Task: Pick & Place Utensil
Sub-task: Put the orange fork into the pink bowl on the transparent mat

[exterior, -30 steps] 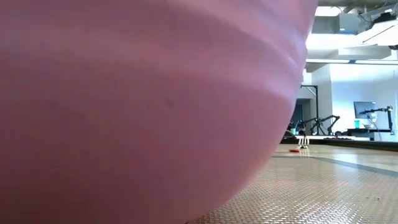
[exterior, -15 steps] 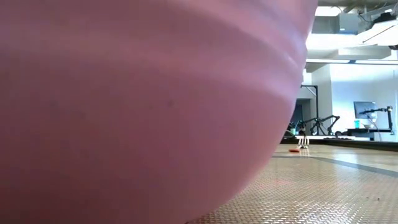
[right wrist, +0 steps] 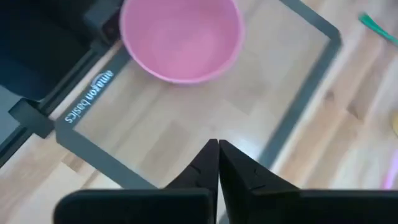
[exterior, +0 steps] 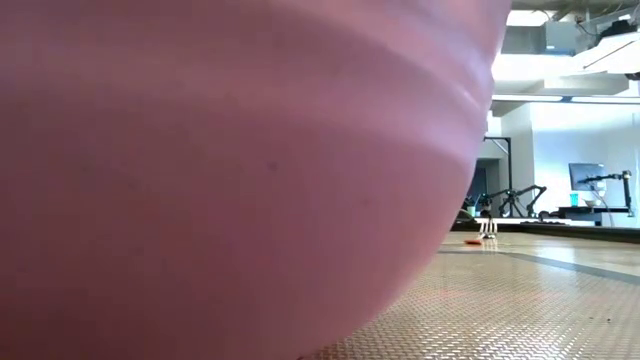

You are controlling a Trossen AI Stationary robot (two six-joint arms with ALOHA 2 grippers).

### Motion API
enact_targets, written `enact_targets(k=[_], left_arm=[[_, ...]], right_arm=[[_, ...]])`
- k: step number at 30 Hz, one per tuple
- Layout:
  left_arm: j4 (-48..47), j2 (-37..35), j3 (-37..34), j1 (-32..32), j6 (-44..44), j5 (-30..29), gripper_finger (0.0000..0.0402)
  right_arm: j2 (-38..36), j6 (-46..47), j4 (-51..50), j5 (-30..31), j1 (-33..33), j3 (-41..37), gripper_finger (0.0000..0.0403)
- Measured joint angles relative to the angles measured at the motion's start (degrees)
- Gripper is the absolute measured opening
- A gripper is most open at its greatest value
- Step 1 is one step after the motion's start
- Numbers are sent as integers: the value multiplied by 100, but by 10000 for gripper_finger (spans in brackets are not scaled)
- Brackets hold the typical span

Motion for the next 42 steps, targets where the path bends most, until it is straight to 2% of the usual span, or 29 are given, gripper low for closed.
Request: enact_targets(k=[11,16,22,26,30,34,42], left_arm=[[1,0,0,0,-17,2,86],[2,0,0,0,-17,2,86],[1,0,0,0,-17,2,86],[2,0,0,0,-17,2,86],[1,0,0,0,-36,2,86],[2,0,0,-2,-39,2,86],[1,0,0,0,-39,2,86]], right_arm=[[-446,230,-589,9,-711,-146,1],[-1088,367,-124,-1,-903,-1125,1],[-2044,570,1079,3,-1263,-2679,1],[-2363,681,1057,1,-1586,-3329,1],[-2404,679,1057,30,-1983,-3845,1],[-2222,679,852,419,-2399,-4160,7],[-1627,287,700,774,-3033,-4216,60]])
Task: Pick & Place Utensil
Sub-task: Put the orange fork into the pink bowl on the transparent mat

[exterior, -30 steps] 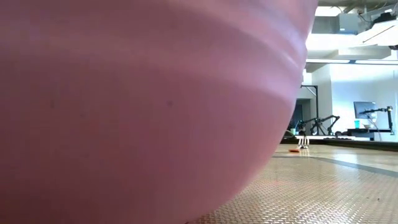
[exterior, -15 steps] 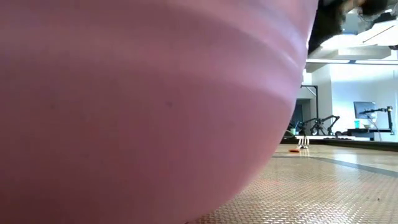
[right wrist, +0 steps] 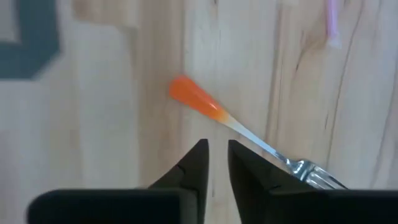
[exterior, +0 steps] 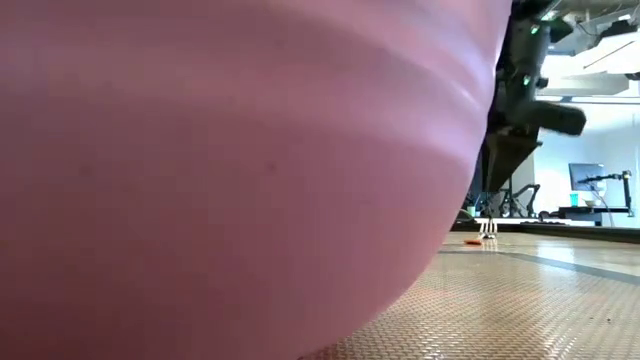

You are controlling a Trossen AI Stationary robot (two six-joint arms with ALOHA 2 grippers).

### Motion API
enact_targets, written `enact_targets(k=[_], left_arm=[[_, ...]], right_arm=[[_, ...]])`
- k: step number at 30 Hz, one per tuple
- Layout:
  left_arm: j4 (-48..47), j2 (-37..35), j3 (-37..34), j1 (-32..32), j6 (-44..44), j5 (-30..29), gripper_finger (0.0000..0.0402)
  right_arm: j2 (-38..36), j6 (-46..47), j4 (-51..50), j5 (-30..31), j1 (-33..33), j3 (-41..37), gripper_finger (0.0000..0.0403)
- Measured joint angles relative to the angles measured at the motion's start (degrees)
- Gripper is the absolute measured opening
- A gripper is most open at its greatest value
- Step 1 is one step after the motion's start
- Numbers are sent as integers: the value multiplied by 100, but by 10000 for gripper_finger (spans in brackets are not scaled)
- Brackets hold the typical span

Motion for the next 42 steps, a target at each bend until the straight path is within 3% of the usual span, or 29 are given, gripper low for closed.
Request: enact_targets(k=[11,18,22,33,42], left_arm=[[-1,0,0,0,0,0,86],[-38,1,0,-1,0,0,86],[-659,2,-2,-2,-172,0,86],[-2613,2,-2,-2,-1065,0,86],[-2747,2,-2,-7,-1432,0,86]], right_arm=[[1091,-522,164,1007,-452,2,155],[1639,-958,225,1125,-606,24,190],[1816,-1070,200,1413,-589,67,186],[1895,-1804,391,1302,-660,273,152],[1889,-2224,373,1046,-838,279,108]])
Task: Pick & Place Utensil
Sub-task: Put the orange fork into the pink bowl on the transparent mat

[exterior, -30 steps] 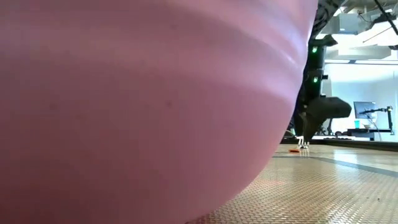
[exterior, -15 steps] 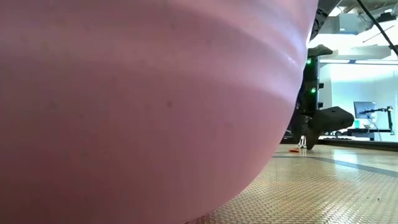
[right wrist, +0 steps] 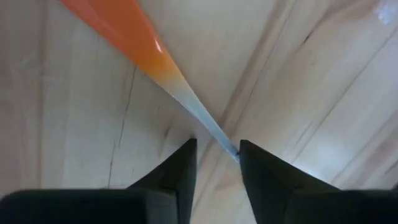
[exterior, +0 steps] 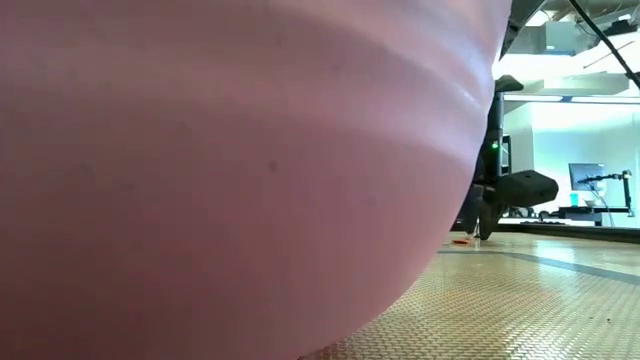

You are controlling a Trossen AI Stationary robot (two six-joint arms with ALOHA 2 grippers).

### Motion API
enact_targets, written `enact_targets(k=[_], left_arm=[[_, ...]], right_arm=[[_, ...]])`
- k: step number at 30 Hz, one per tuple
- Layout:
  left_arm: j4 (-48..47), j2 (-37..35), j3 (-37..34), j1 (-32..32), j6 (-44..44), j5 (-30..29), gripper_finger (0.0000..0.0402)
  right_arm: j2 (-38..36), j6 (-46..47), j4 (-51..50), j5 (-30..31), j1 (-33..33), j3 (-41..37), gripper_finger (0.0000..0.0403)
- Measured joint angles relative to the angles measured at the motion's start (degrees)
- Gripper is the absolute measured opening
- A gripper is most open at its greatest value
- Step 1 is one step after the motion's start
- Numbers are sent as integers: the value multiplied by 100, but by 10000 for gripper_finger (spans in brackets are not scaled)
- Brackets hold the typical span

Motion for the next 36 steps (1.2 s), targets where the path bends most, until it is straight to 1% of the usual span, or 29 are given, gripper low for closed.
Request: enact_targets(k=[5,8,10,15,20,25,28,32,36], left_arm=[[8,0,0,0,8,0,86],[32,0,0,0,13,0,86],[36,0,0,0,14,0,86],[50,0,0,0,15,0,86],[50,0,0,0,15,0,86],[61,0,0,0,15,0,86],[82,0,0,0,15,0,86],[113,0,0,2,17,0,86],[133,0,0,0,17,0,86]], right_arm=[[-9,31,-32,-664,-55,4,55],[-5,45,-54,-722,-54,0,18],[-4,60,-53,-722,-52,-2,8],[-4,681,-54,-713,50,-6,20],[-71,1454,-75,-707,259,10,5],[-211,2078,-107,-1286,554,249,15],[-348,2310,-4,-1563,756,477,13],[-580,2671,103,-1614,1113,791,4],[-810,3064,592,-1701,1486,916,10]])
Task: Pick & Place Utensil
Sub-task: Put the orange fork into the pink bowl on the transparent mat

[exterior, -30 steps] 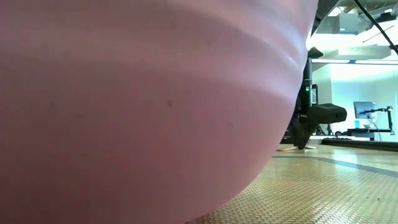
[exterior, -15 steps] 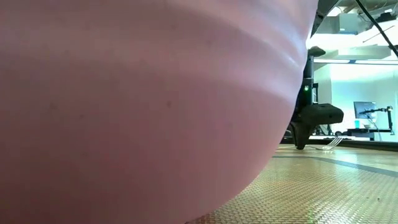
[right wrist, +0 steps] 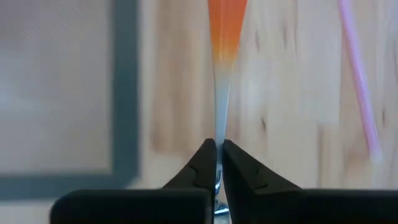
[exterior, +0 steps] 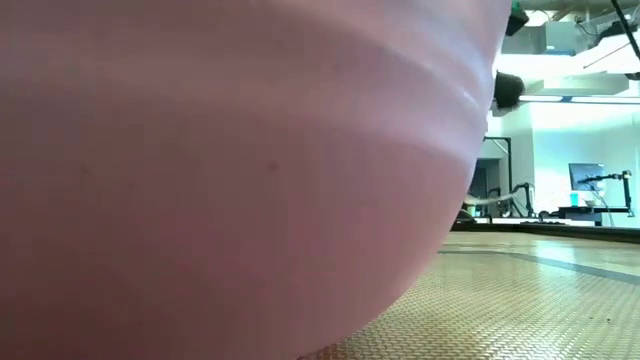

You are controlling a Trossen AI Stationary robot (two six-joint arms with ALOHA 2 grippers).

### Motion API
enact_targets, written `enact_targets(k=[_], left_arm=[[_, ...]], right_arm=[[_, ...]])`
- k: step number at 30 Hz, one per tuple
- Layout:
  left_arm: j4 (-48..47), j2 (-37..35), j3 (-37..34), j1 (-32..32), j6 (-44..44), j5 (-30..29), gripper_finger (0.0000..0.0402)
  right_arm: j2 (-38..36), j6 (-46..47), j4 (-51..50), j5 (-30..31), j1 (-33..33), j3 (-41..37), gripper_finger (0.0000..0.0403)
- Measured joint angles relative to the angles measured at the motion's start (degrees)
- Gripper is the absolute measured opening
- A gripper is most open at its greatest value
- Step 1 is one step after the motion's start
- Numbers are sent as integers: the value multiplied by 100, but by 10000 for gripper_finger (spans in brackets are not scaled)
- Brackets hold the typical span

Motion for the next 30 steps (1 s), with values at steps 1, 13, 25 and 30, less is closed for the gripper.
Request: enact_targets(k=[1,13,25,30], left_arm=[[1,0,0,0,0,0,86],[47,0,0,2,0,0,86],[88,0,0,2,0,-2,86],[135,0,0,1,0,-2,86]], right_arm=[[-46,47,167,-44,92,2,11],[-119,711,1912,-146,1117,4,8],[-55,1191,4265,-14,2003,10,9],[316,1072,5134,126,2279,18,9]])
